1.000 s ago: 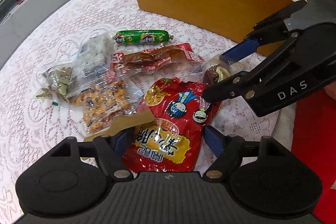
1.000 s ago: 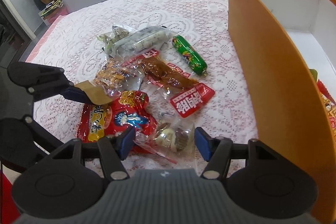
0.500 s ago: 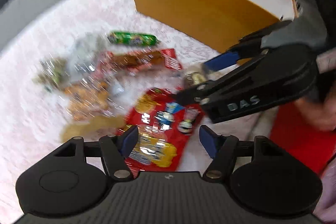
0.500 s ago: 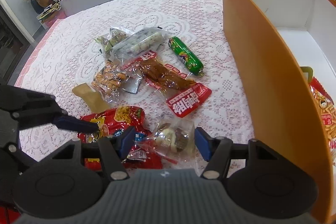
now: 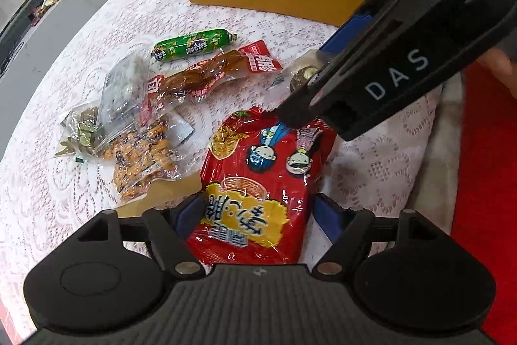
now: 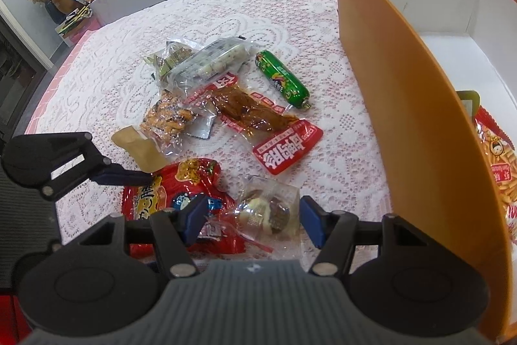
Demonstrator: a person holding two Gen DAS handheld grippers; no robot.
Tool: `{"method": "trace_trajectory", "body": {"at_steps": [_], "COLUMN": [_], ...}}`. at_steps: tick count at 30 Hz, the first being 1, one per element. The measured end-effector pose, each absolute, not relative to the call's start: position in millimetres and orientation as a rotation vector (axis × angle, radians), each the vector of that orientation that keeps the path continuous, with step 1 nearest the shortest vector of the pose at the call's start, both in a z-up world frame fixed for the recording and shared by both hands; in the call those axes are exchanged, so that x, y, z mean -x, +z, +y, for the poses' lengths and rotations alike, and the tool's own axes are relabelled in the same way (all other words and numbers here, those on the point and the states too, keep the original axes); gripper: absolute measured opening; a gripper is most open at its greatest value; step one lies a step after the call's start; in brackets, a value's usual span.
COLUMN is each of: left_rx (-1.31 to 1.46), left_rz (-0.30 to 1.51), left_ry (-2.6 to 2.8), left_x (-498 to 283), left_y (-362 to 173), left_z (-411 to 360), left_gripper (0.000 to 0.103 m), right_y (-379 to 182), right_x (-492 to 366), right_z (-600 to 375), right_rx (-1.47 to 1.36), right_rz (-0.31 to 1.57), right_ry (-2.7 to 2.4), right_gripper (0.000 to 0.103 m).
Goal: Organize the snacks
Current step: 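Grasp the large red cartoon snack bag with the left tool, then lift the red bag with the left tool while the right tool grasps the clear snack bag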
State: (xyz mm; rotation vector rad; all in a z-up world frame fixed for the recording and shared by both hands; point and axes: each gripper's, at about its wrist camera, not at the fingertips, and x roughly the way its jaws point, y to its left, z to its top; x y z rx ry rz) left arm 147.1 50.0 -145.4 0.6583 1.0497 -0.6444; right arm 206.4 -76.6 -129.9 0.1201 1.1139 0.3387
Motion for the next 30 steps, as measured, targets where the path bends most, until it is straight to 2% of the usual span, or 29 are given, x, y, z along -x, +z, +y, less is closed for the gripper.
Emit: {"method": "trace_trajectory", "body": {"at_steps": [5,6,8,10,11,13,14,16,24,25,30], "left_rx": [-0.569,-0.564,-0.585,-0.609,-0.624,-0.663,-0.68,-0.706,-0.628,-0.612,-0.498], "left_rz": [1.06,1.06,1.047,1.032,1.019,0.988,0.972,0.956,0.918,0.915,0.936], "left_ry": [-0.625,-0.626,-0.615,-0.588,-0.574,-0.537,-0.52,-0.488,-0.413,-0.403,-0.36], "left_x": [-157,-157,-155,-149,-145,-140,-137,-134,-125,-124,-124], "left_y": [-147,-146,-143,-138,-134,-129,-126,-124,-102,-98,-81], "left_z": [59,59,58,57,57,55,55,55,63,64,69], "left_gripper": [0.093,0.09,0.082,0.069,0.066,0.052,0.051,0.041,0.032,0.027,0.026], "right_y": [-131,-132,-132,-133,-133,-133,-133,-132,-130,-130,-124], "right_x": [-208,-208,-209,-209,-209,-209,-209,-209,-207,-206,-201], "right_z": [-74,-74,-75,-76,-76,-76,-76,-76,-79,-79,-79], "right_rx": [-0.112,-0.111,-0.117,-0.126,-0.127,-0.127,-0.127,-0.127,-0.133,-0.136,-0.13], "right_rz": [1.119,1.12,1.122,1.124,1.125,1.124,1.124,1.12,1.111,1.11,1.103], "right_ry": [0.342,0.342,0.341,0.341,0.341,0.341,0.342,0.342,0.359,0.363,0.375], "right_gripper": [0.061,0.061,0.061,0.061,0.061,0.061,0.061,0.061,0.061,0.061,0.061]}}
